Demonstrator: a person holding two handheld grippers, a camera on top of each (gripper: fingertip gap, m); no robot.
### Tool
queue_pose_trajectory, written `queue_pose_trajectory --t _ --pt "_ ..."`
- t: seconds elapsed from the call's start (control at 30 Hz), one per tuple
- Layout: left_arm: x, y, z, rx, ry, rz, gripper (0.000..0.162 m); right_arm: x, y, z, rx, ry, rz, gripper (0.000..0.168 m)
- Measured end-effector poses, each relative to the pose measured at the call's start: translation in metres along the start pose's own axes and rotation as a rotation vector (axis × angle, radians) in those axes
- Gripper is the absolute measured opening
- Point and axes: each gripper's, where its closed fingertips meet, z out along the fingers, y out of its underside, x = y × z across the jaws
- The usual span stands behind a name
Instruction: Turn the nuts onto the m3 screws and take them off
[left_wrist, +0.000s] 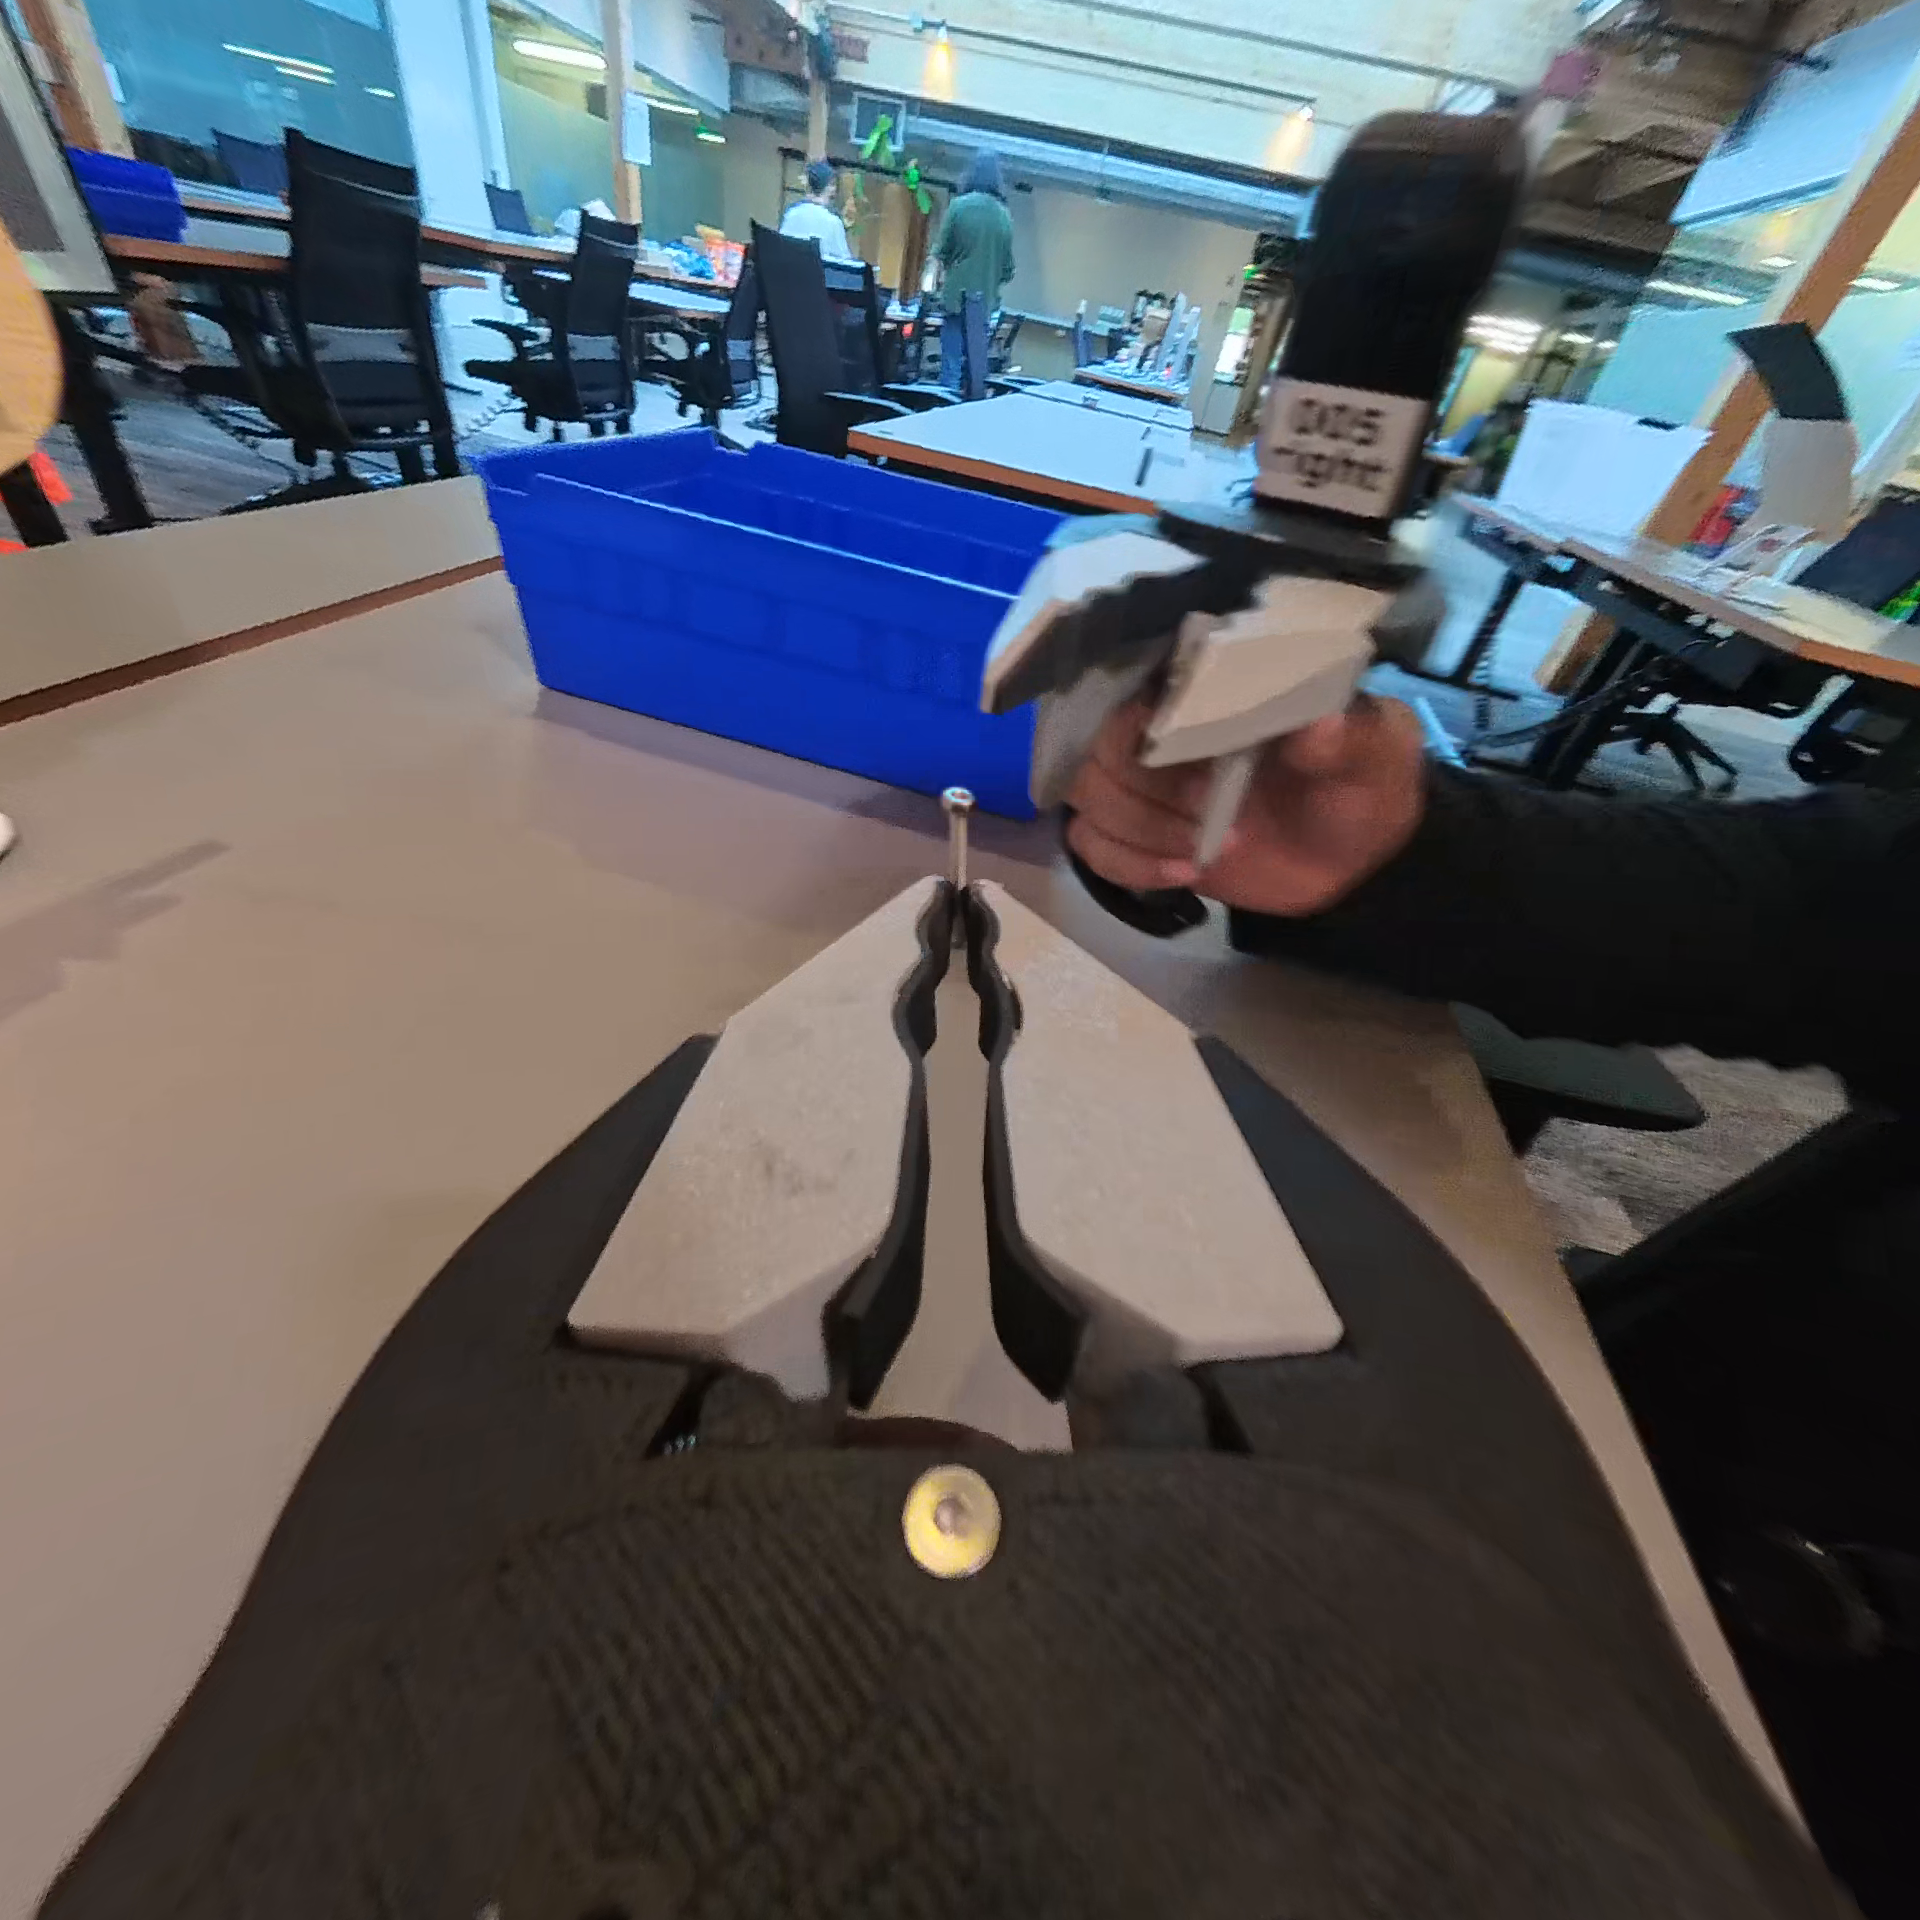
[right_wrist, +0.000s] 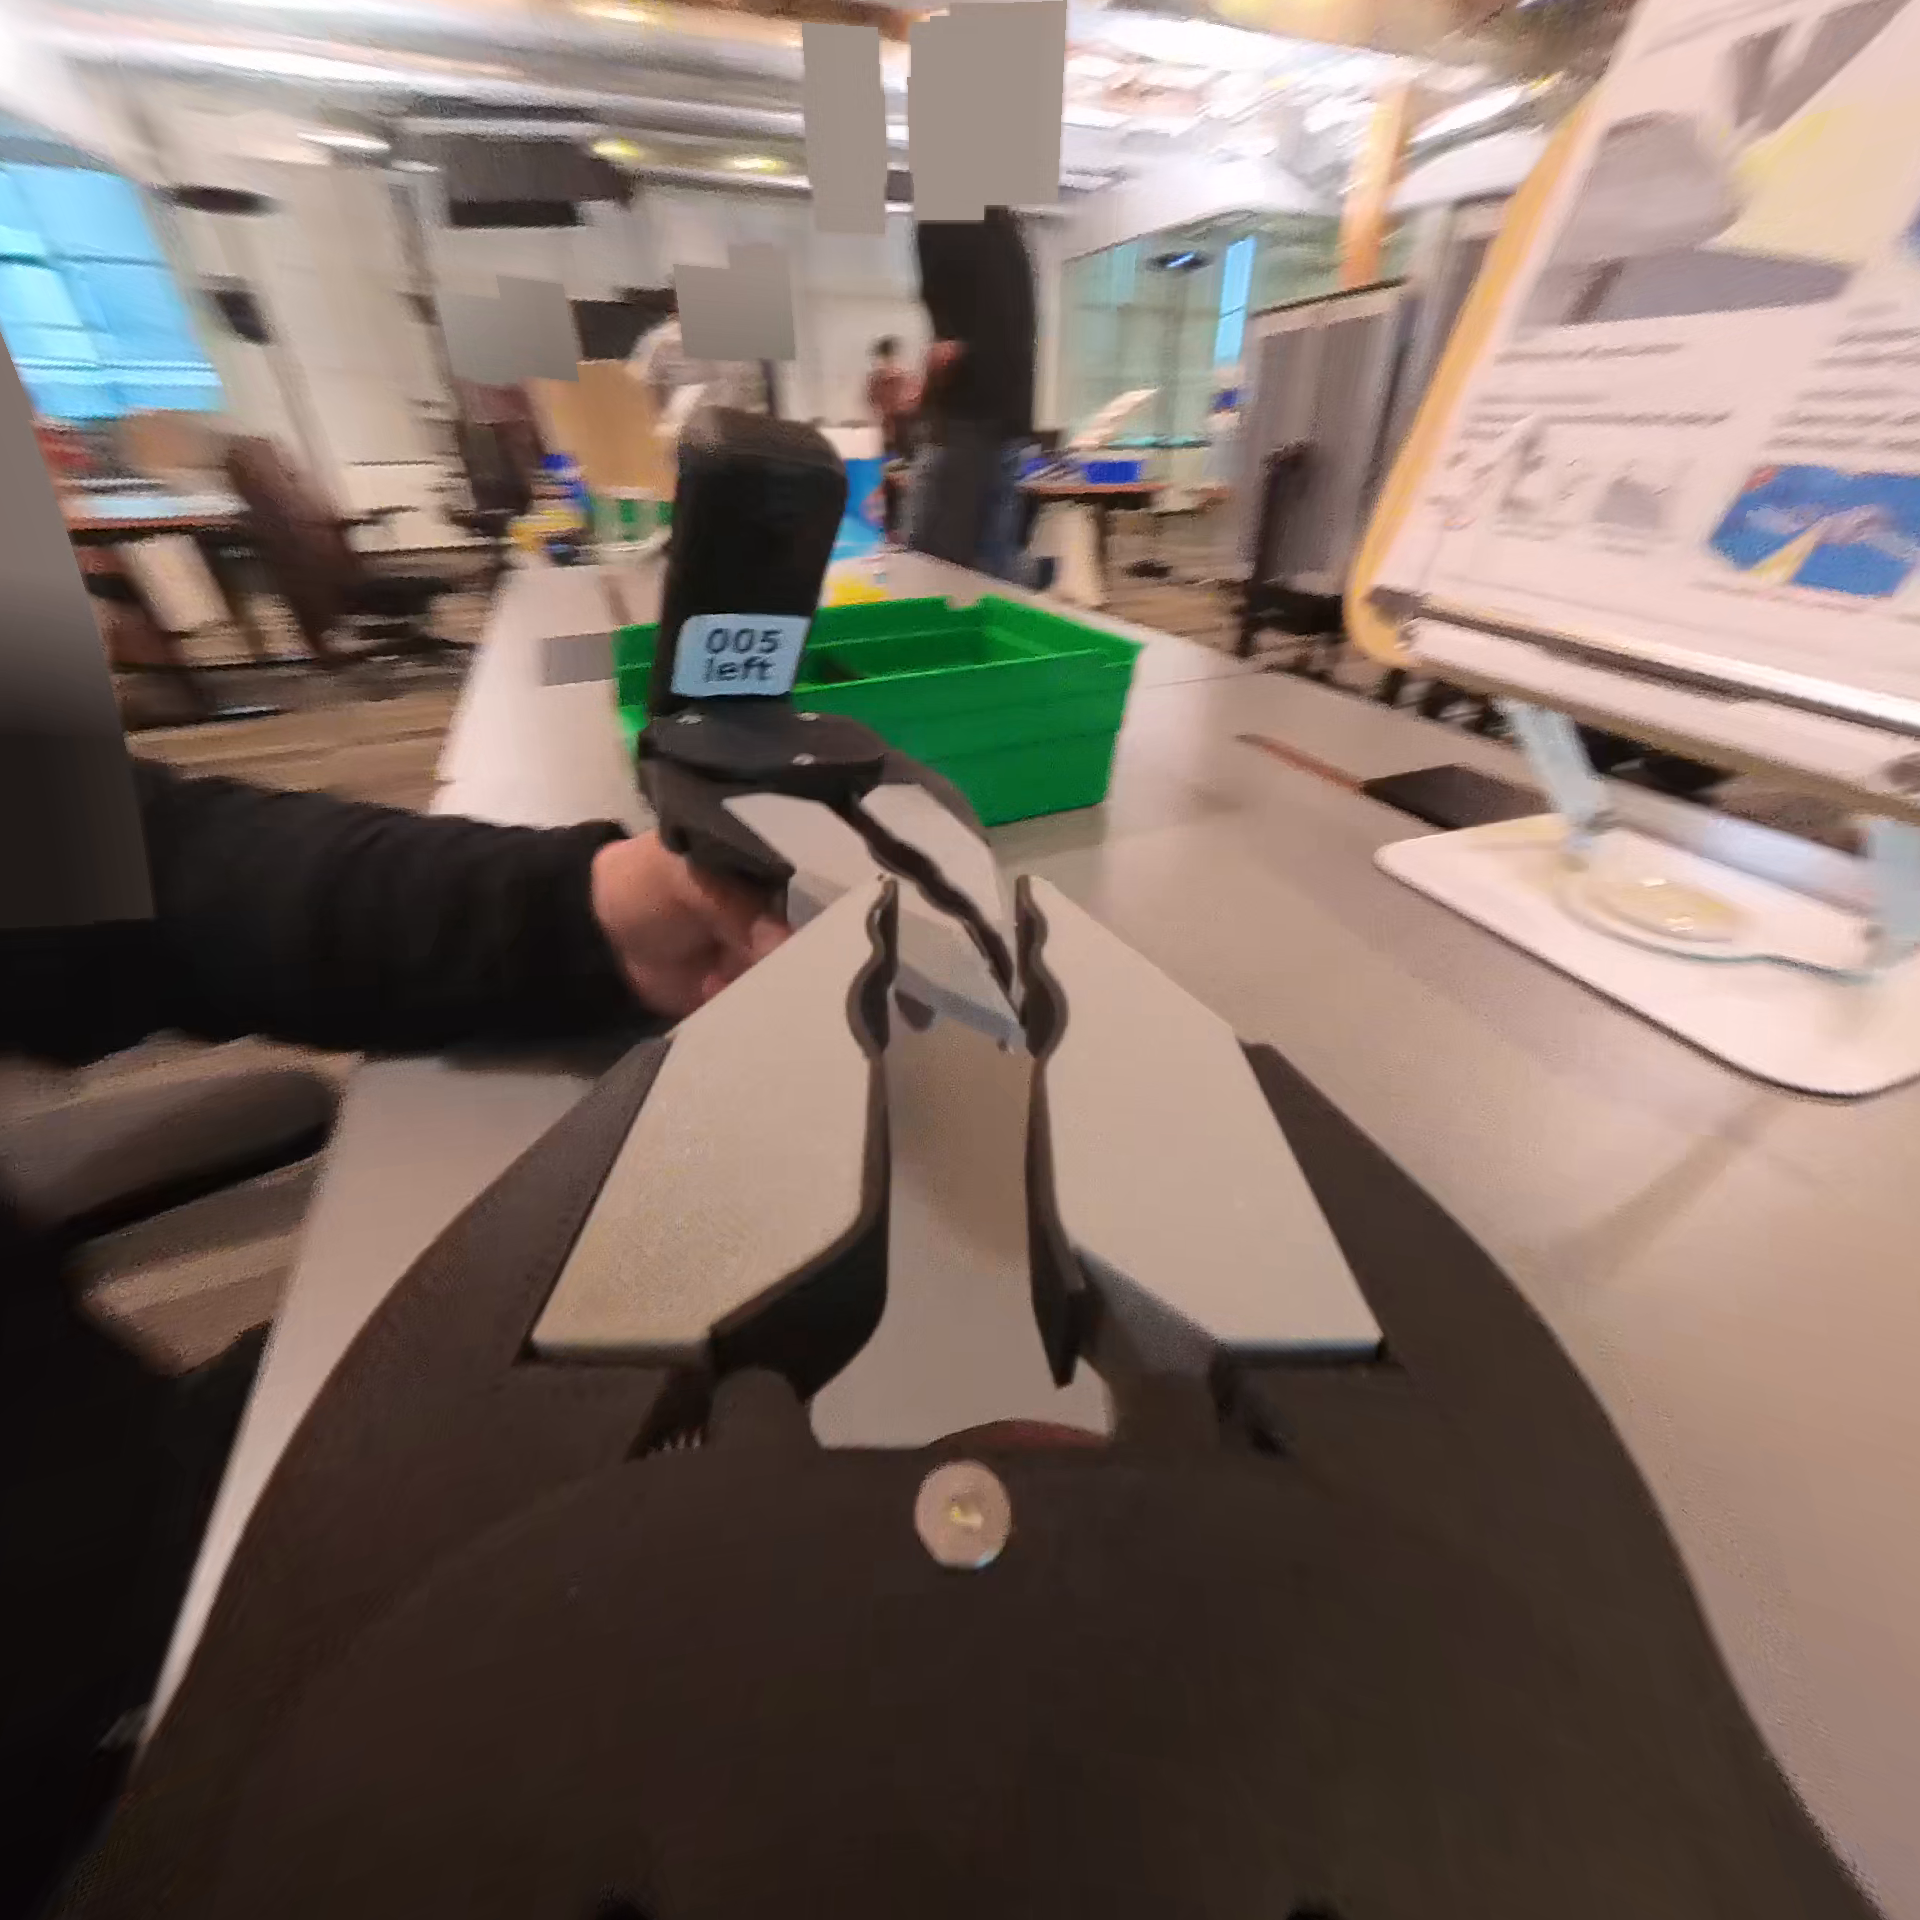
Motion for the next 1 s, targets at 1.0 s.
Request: queue_pose_trajectory --t 1.0 --pt "-0.002 0.01 0.008 -0.079 -0.118 0.115 0.0 0.018 0.024 0.018 -0.107 0.149 0.108 0.001"
